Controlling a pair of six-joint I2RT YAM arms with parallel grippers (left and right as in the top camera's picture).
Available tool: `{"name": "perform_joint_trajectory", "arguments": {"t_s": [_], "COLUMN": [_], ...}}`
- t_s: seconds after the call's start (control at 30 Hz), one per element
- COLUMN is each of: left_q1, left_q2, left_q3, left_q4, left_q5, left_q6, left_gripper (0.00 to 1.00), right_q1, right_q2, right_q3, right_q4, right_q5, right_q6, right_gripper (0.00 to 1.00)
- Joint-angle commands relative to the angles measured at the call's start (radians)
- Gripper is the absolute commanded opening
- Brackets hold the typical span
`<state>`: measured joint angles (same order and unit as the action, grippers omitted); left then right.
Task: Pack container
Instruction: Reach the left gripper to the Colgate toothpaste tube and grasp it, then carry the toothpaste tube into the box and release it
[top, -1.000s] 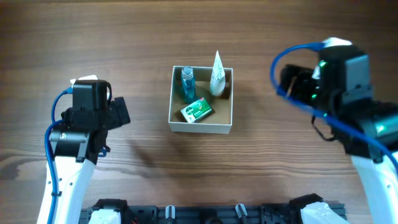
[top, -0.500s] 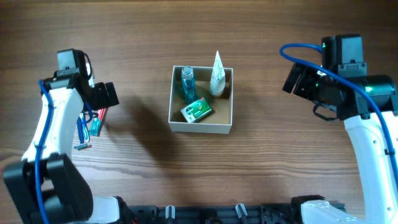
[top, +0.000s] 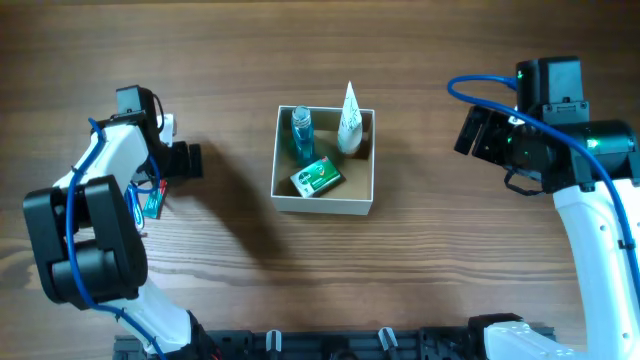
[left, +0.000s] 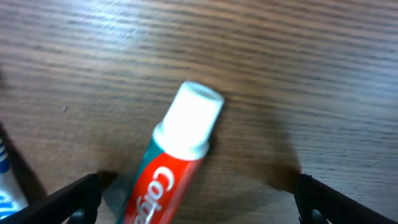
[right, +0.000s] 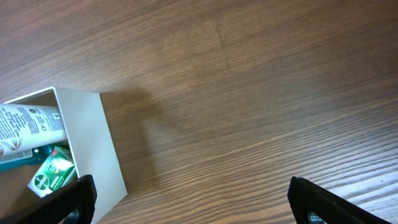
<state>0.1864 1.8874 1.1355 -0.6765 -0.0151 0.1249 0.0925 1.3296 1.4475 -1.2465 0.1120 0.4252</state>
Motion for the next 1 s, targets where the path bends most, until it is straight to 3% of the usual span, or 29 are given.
{"name": "perform_joint_trajectory", "arguments": {"t_s": [0.0,0.13,0.23,0.33,0.57,0.73,0.8,0.97], "left_q1": [0.008,0.008,0.008,0.008,0.008,0.008,0.008,0.007], "left_q2": [0.025,0.025,0.025,0.025,0.025,0.025,0.025,0.024], "left_q3": [0.011,0.010,0.010,0.010,0.010,0.010,0.010,0.011], "left_q4": [0.005,-0.017,-0.031,-0.039,-0.046,-0.050,-0.058,-0.059], "left_q5": [0.068,0.067,0.067,0.067,0.067,0.067,0.067,0.067], "left_q6": [0.033,0.032,0.032,0.032,0.032,0.032,0.032,0.031], "left_gripper": [1.00,0.98,0.82,0.57,0.33,0.24,0.13,0.04], "right_q1": [-0.003,-0.003,-0.003,-0.003,-0.003,-0.003,-0.003,-0.003], "right_q2": [0.007,0.007,0.007,0.007,0.007,0.006,0.006,0.006], "right_q3": [-0.003,-0.003,-0.003,-0.003,-0.003,-0.003,-0.003,-0.003], "right_q4": [-0.002,-0.002,-0.004,-0.007,-0.038,-0.048,-0.049,-0.053], "right_q5": [-0.009,-0.009,-0.009,-0.009,-0.009,-0.009,-0.009,-0.009], "right_q6": [-0.007,-0.007,-0.007,-0.008,-0.007,-0.007,-0.008,0.005], "right_gripper": [1.00,1.00,1.00,1.00,1.00,1.00,1.00,1.00]}}
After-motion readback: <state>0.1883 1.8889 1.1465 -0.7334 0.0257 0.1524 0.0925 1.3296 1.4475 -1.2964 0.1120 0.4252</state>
